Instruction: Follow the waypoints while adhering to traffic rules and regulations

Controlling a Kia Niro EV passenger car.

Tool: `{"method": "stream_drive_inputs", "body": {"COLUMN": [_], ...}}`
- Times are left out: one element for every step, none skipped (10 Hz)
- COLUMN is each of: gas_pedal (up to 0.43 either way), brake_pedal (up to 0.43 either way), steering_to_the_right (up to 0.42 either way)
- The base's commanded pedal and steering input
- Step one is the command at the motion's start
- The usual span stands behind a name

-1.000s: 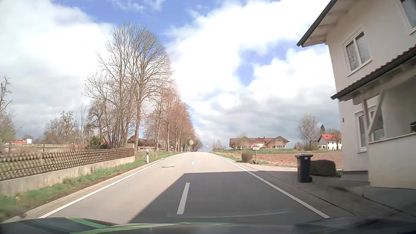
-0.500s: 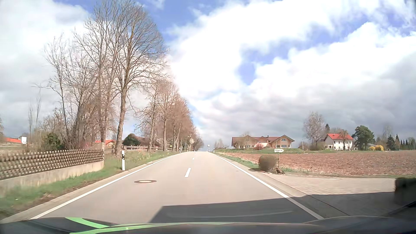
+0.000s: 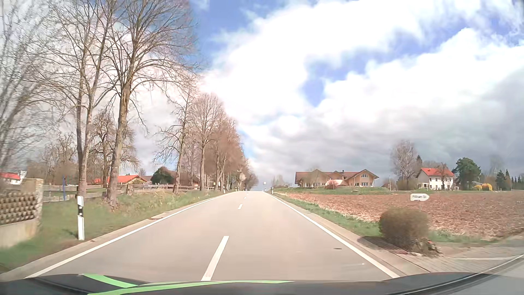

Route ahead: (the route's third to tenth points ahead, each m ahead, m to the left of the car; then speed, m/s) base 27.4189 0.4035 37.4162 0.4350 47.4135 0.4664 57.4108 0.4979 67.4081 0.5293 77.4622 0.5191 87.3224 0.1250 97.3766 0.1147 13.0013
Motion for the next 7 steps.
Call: {"method": "stream_drive_inputs", "body": {"gas_pedal": [0.358,0.358,0.358,0.358,0.358,0.358,0.358], "brake_pedal": [0.0,0.0,0.0,0.0,0.0,0.0,0.0], "steering_to_the_right": [-0.004,-0.004,-0.004,-0.004,-0.004,-0.004,-0.004]}}
